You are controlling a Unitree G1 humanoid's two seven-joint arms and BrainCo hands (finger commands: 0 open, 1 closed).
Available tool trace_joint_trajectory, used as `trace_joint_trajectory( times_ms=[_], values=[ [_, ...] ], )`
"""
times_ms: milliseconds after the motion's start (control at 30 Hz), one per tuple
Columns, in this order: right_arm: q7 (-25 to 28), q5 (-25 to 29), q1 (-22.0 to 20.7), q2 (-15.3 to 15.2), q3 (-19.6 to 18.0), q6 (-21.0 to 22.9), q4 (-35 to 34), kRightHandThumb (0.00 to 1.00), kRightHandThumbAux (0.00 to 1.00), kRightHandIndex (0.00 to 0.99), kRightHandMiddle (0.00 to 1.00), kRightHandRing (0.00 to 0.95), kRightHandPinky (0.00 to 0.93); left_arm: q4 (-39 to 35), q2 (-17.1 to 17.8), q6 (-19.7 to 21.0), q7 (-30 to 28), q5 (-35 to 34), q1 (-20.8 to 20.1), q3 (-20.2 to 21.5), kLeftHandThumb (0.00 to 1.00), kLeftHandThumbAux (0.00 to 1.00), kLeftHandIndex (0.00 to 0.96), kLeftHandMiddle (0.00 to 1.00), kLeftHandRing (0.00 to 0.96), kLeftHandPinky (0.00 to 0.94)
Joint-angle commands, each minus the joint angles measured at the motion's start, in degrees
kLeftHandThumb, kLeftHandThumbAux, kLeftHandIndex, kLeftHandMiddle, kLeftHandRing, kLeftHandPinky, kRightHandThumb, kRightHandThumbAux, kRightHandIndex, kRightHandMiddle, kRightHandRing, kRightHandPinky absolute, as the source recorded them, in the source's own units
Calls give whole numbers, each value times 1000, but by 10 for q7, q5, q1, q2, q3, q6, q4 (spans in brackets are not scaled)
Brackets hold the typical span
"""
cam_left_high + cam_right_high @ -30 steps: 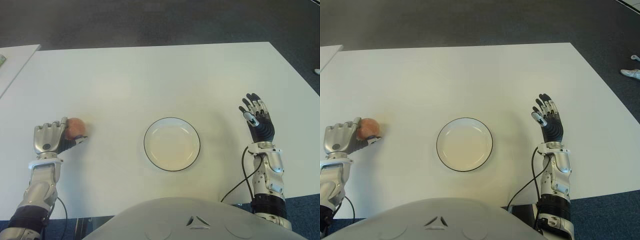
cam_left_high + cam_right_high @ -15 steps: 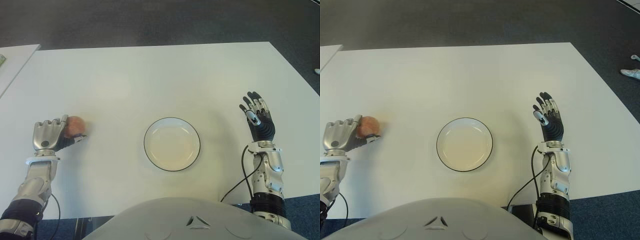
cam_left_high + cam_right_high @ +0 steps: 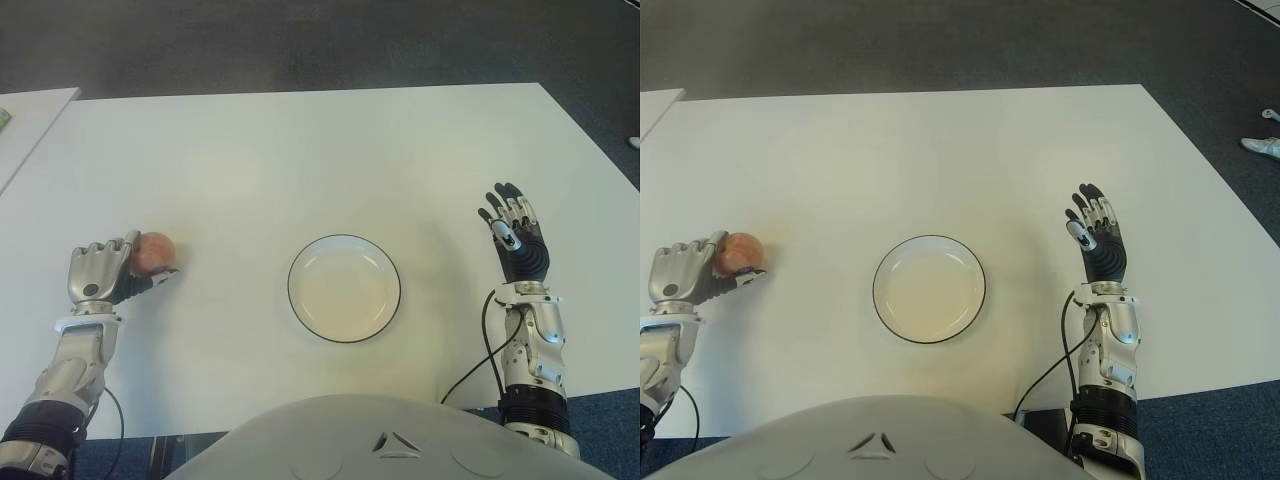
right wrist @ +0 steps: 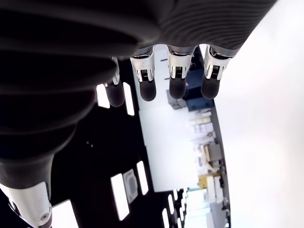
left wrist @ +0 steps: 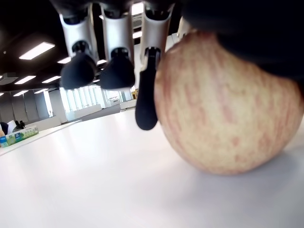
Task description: Put the apples into the plate.
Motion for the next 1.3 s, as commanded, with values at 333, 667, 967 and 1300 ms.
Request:
trace_joint_trajectory(
  times_ms=[333, 667, 967, 1300],
  values=[
    [1, 1, -8, 5, 3, -3, 9, 168, 656, 107, 77, 37, 20, -33, -34, -1, -21, -17, 27, -19, 750, 693, 443, 810, 788, 689],
    [9, 5, -12, 3, -1, -8, 24, 174, 670, 105, 68, 32, 25, -174, -57, 66, -60, 39, 35, -23, 748, 692, 444, 783, 768, 675],
    [9, 3, -11, 7, 0, -6, 26, 180, 686, 111, 69, 42, 56, -293, -90, 91, -116, 101, 22, -41, 748, 692, 444, 783, 772, 687],
    [1, -1, -6, 12, 3, -1, 16, 180, 691, 122, 90, 68, 77, -381, -120, 63, -170, 131, -5, -67, 749, 692, 444, 794, 788, 738]
  ],
)
